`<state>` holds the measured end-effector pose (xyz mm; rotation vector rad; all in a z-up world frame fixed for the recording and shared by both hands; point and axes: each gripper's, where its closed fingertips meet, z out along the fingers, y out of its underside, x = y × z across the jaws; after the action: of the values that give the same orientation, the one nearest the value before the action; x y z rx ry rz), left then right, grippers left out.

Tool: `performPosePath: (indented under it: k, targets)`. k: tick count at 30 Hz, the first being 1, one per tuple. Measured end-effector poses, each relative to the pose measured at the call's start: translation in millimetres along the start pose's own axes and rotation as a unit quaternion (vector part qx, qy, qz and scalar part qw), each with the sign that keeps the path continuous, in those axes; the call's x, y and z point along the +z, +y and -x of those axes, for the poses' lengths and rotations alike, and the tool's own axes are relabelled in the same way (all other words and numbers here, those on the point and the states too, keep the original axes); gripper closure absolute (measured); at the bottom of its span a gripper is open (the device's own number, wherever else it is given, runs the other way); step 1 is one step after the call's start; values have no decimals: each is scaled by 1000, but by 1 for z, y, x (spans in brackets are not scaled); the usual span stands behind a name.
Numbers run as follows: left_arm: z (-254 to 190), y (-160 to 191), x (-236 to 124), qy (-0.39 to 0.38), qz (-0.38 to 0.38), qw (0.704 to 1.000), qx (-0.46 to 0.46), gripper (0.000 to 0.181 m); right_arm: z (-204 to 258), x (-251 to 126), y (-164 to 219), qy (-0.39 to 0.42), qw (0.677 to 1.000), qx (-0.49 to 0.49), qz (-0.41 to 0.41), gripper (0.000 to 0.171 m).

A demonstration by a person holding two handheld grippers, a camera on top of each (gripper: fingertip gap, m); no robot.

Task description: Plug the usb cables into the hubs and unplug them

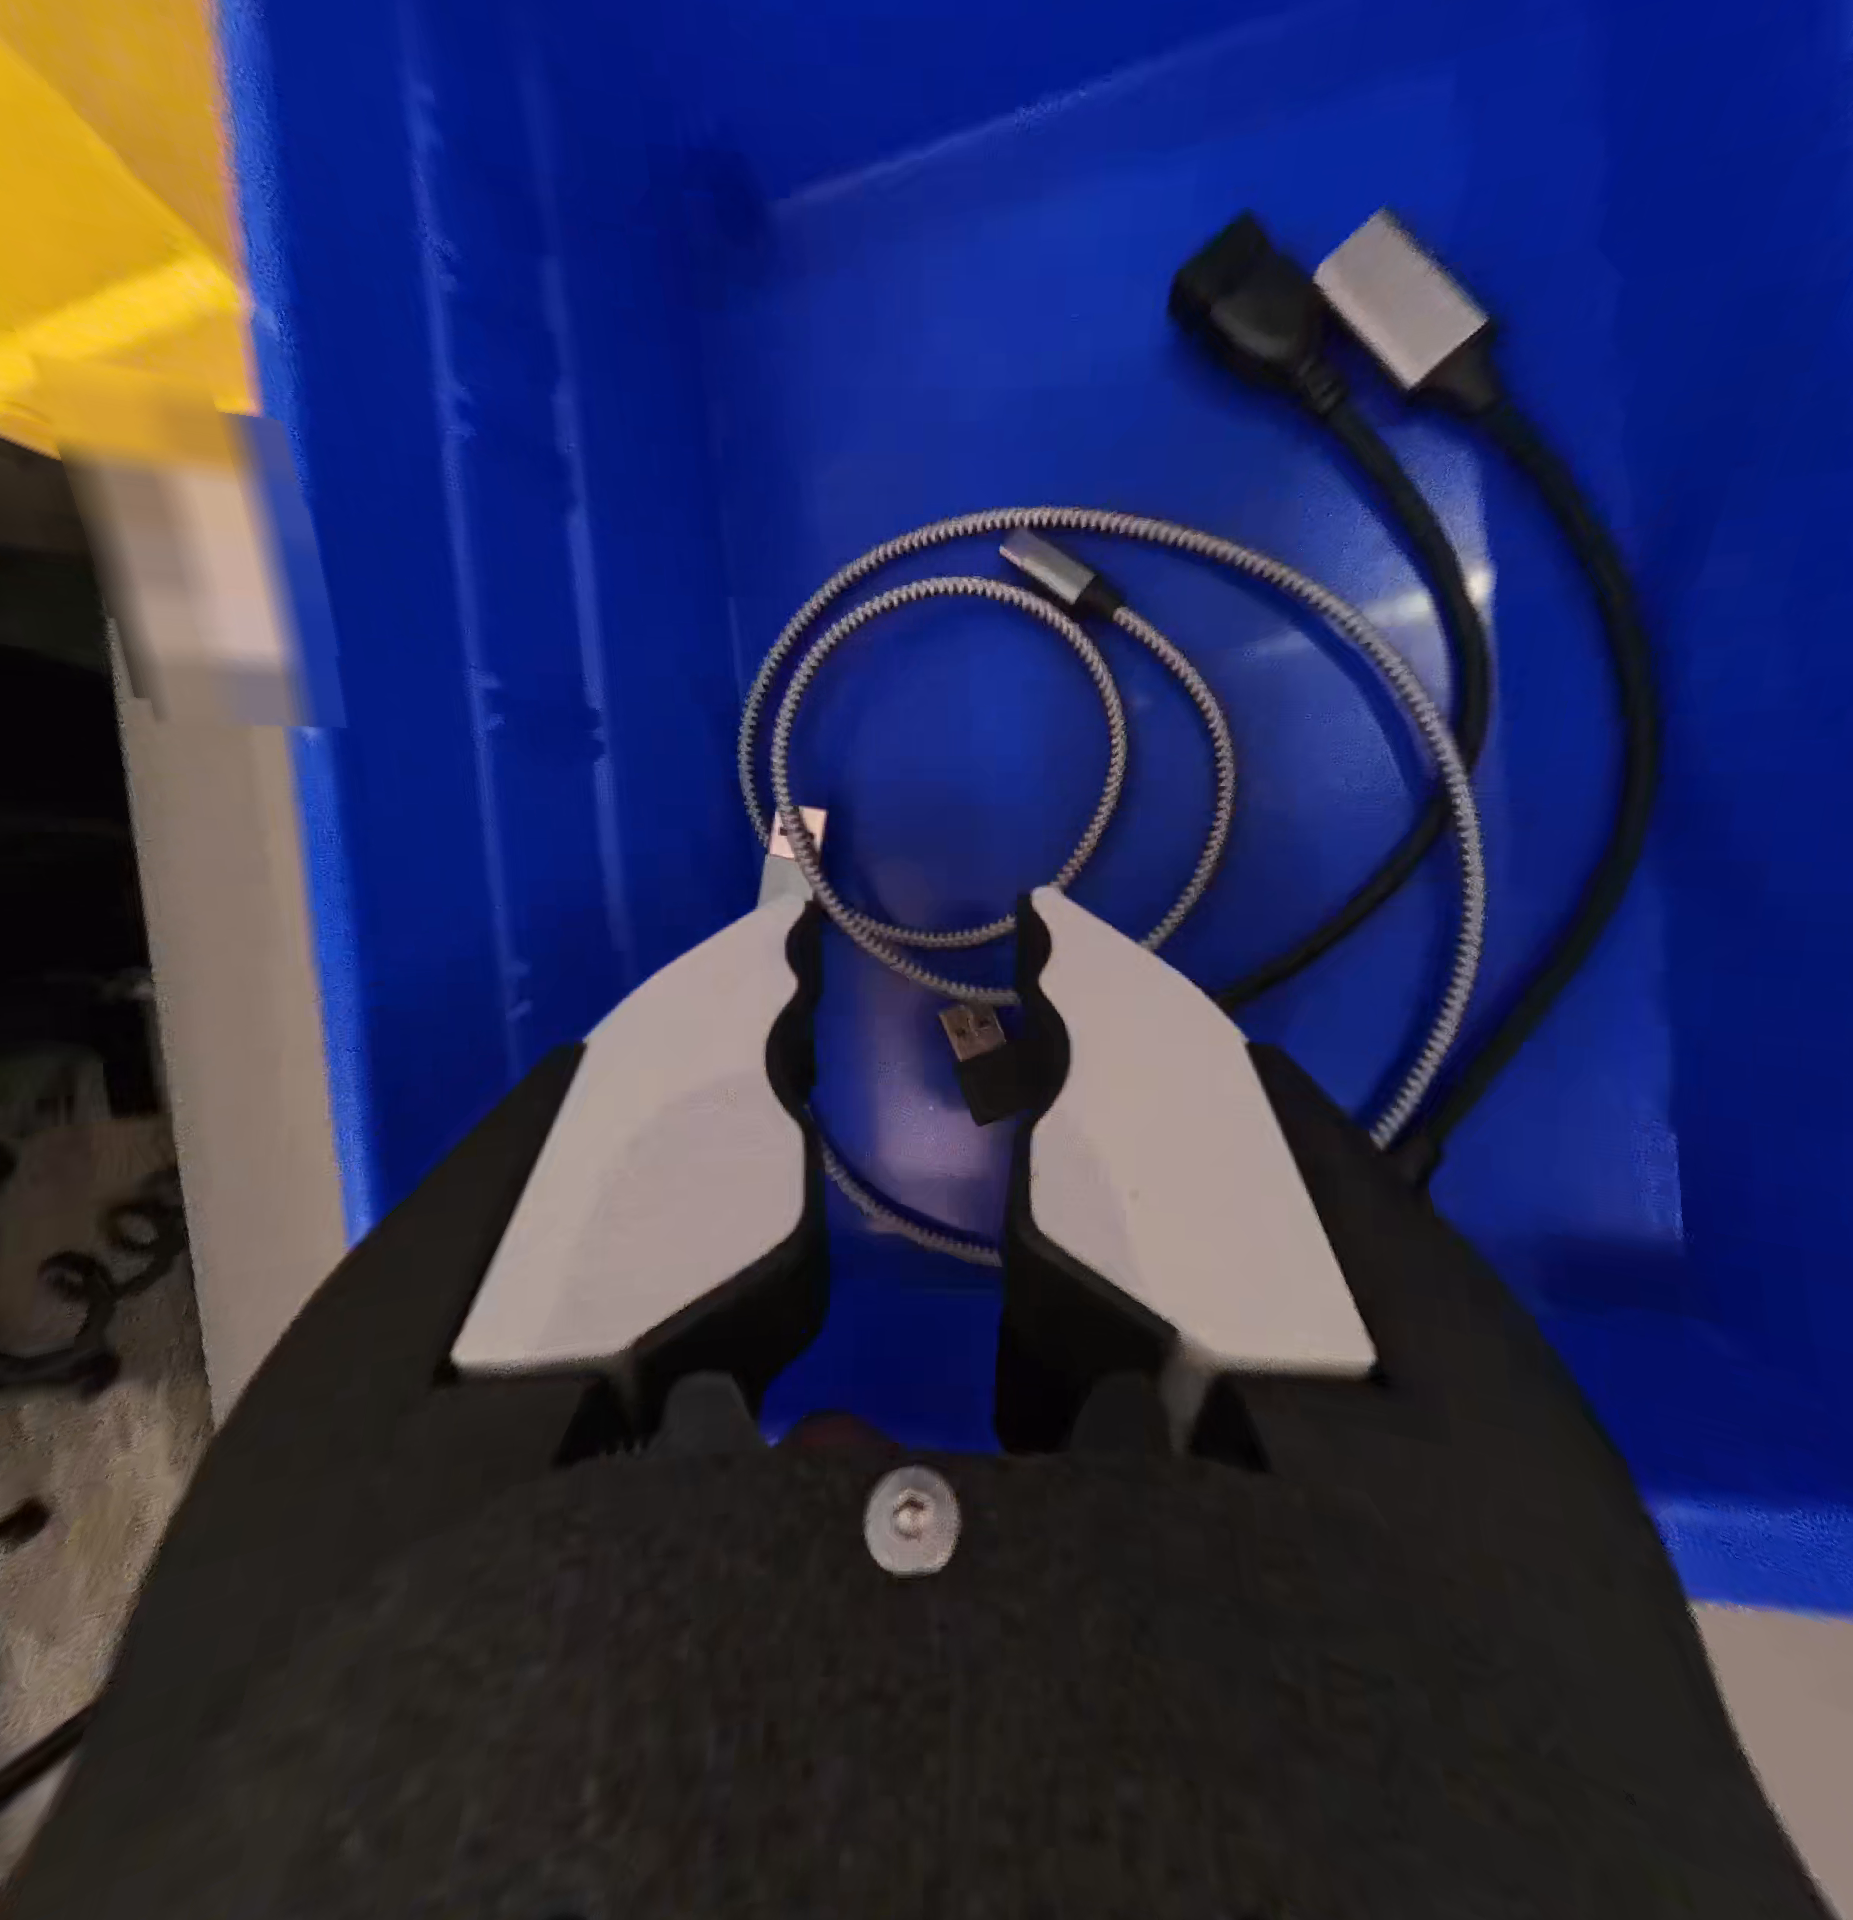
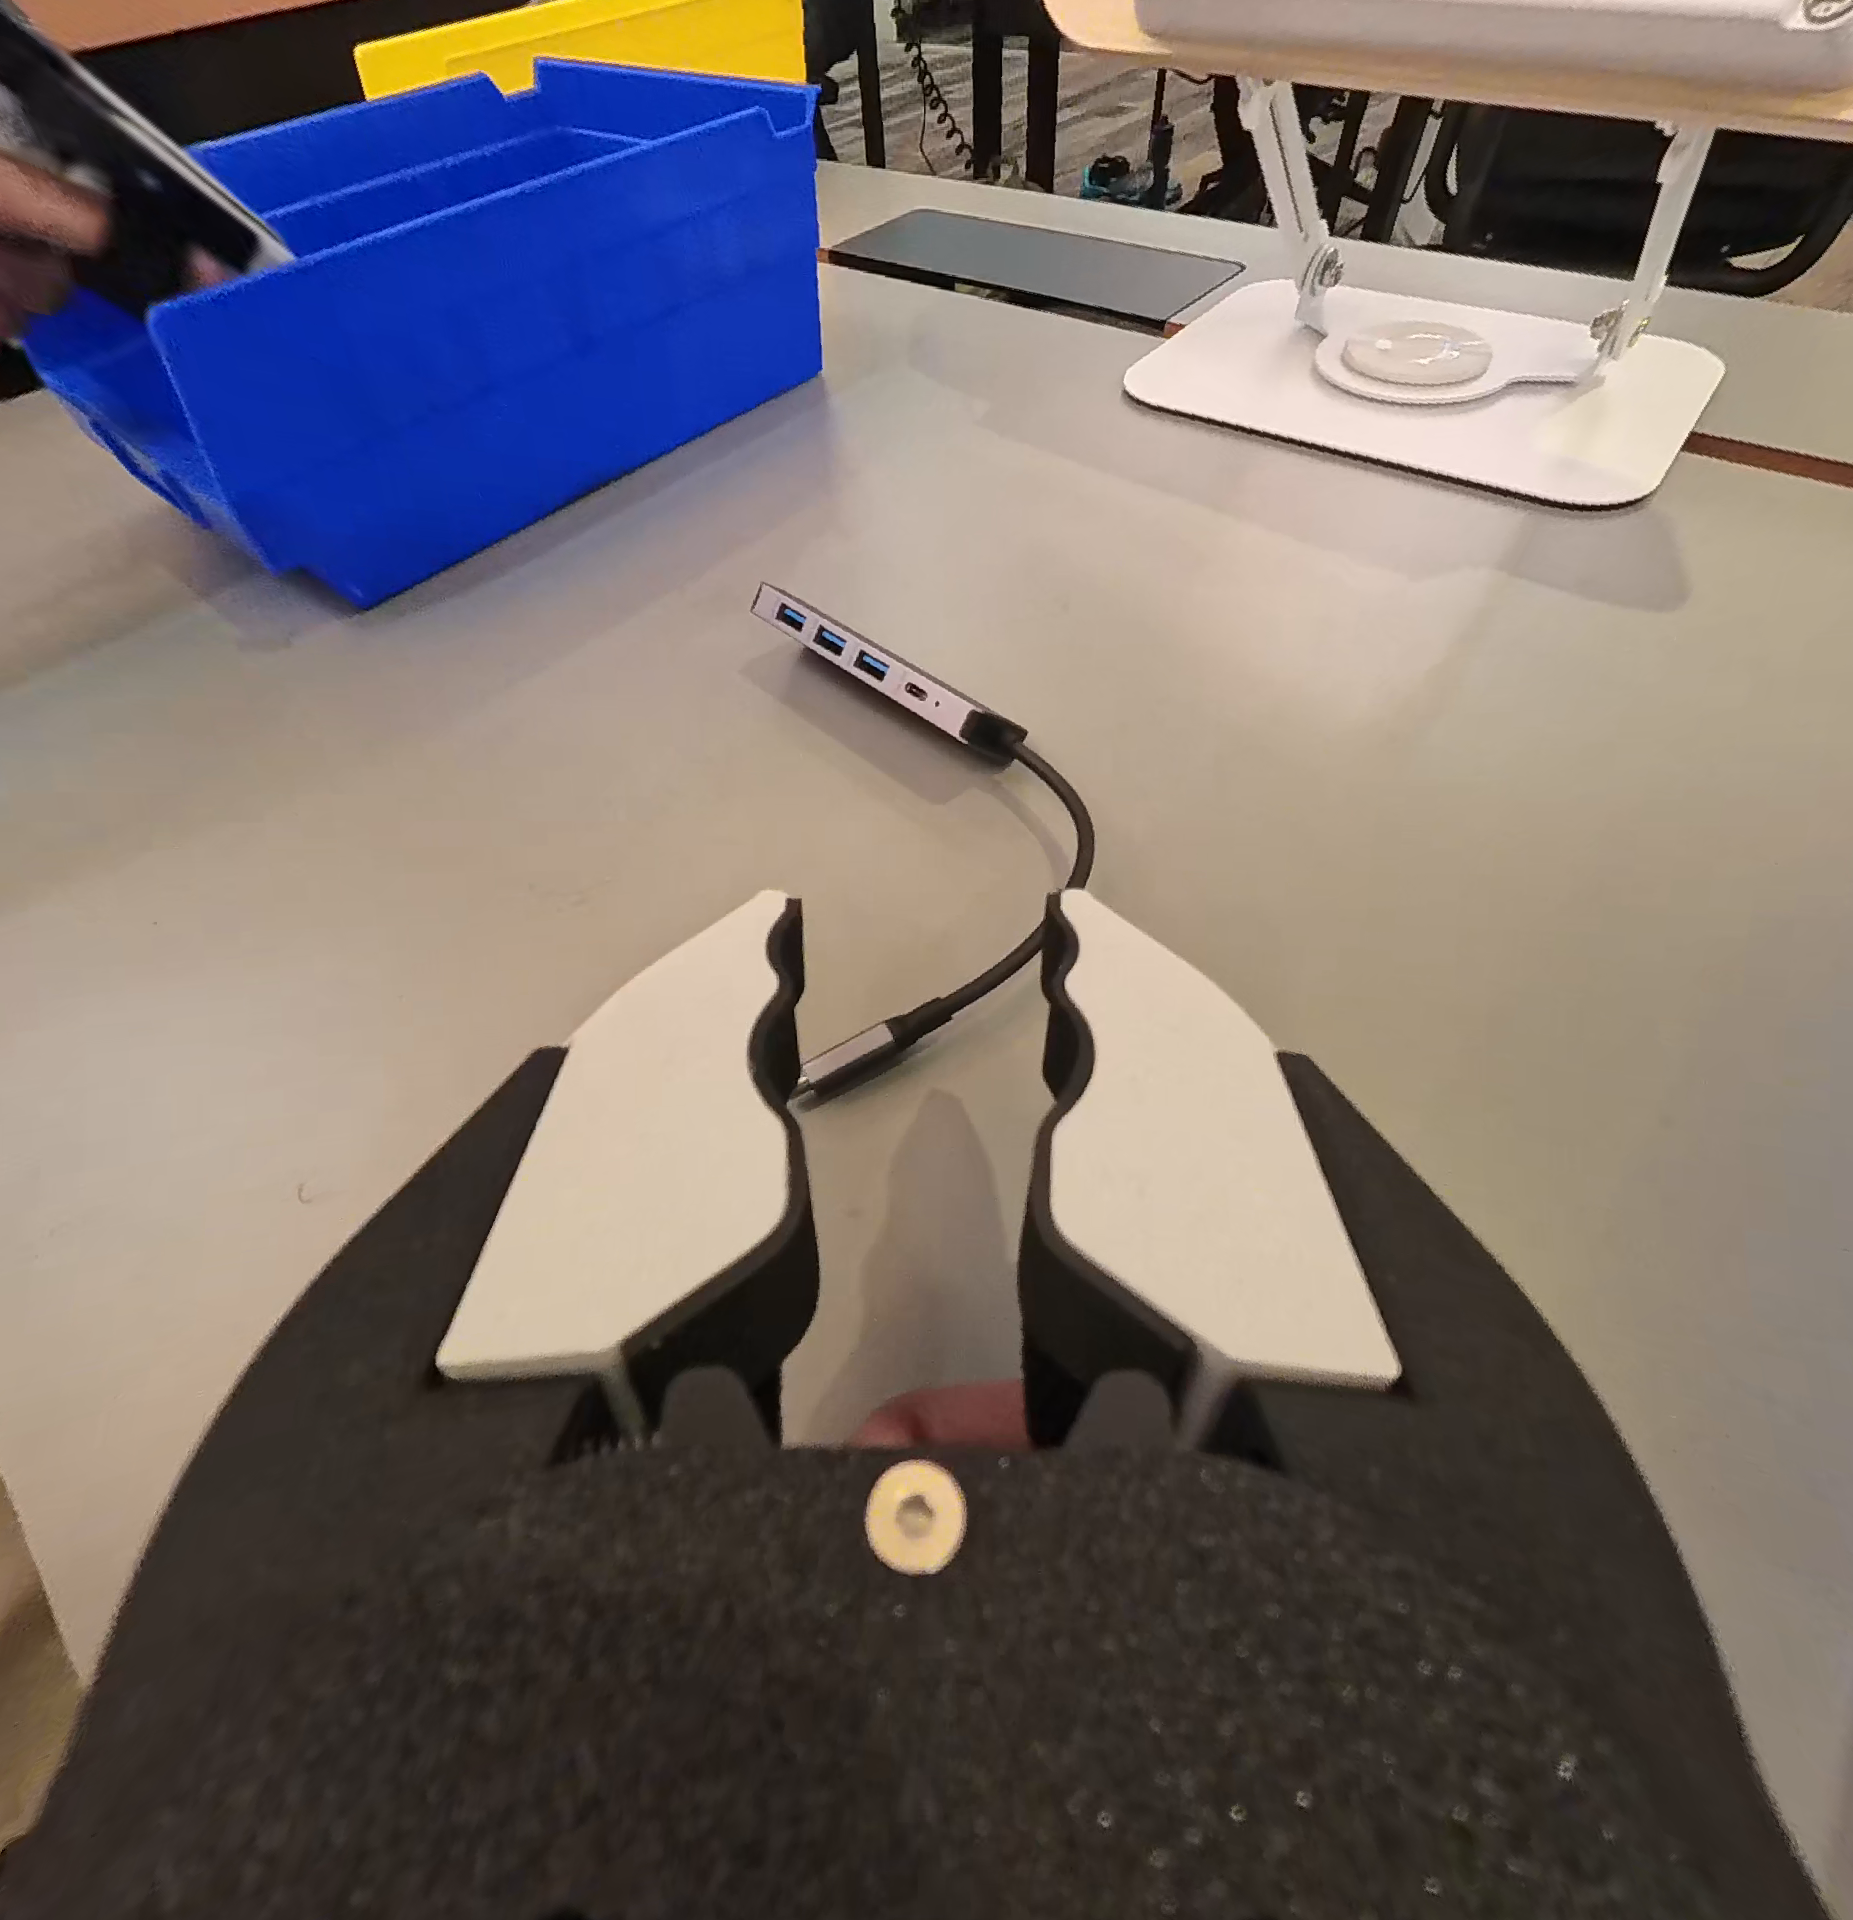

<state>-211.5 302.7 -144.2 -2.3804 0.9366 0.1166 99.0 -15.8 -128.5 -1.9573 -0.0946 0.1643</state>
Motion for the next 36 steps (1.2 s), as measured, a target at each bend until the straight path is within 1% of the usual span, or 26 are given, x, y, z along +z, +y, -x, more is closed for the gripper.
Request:
performPosePath:
  k: [1,2,3,4,5,6,7,9,10,11,13,14,17,20,22,24,27,29,31,34,36]
  targets:
    - [1,3,7,-5,29,1000,-2,146,0,0,0,-1,1000,0,-1,128]
    - [5,7,12,-20,54,998,-8,150,0,0,-1,-1,1000,-1,-2,128]
    - [5,17,15,-22,89,996,-18,147,1,-1,-1,-2,1000,-1,-3,128]
    - [1,28,15,-10,121,992,-30,137,1,-1,-1,-3,1000,-1,-3,128]
    - [-2,33,14,-4,133,990,-42,136,1,-1,-1,-4,1000,-1,-4,128]
    - [-2,33,16,-5,125,990,-63,137,1,-1,-1,-4,1000,0,-5,128]
    - [-1,32,19,-1,116,989,-92,143,1,-1,-1,-5,1000,0,-5,128]
    - [-8,31,28,34,113,982,-144,150,1,-1,-1,-9,1000,2,-6,128]
    - [-10,25,31,51,97,980,-168,154,2,-1,-1,-11,1000,4,-6,128]
    - [-11,23,33,59,100,976,-183,157,2,-2,-2,-13,1000,6,-8,128]
    - [-11,19,35,67,100,974,-190,172,2,-3,-3,-16,1000,10,-12,129]
    - [-10,18,37,69,104,973,-192,176,2,-3,-3,-18,1000,13,-14,129]
    - [-13,8,40,79,96,979,-162,178,3,-5,-3,-26,999,23,-16,129]
    - [-13,-18,23,71,21,988,-137,177,3,-6,-3,-29,999,28,-18,129]
    - [-8,-42,-6,61,-43,990,-122,177,3,-6,-3,-31,999,31,-18,129]
    - [-4,-64,-46,57,-96,989,-99,178,3,-6,-3,-31,999,32,-18,129]
    - [2,-101,-128,48,-199,977,-54,179,5,-6,-2,-33,999,34,-15,129]
    - [1,-121,-196,57,-274,959,-31,179,5,-5,-2,-32,999,31,-13,129]
    - [-4,-133,-269,63,-351,934,-6,179,5,-4,-1,-31,999,29,-10,129]
    - [-25,-136,-374,88,-452,887,41,179,5,-4,-1,-27,999,25,-9,129]
    - [-48,-130,-426,105,-490,862,82,179,6,-4,0,-26,999,24,-8,130]
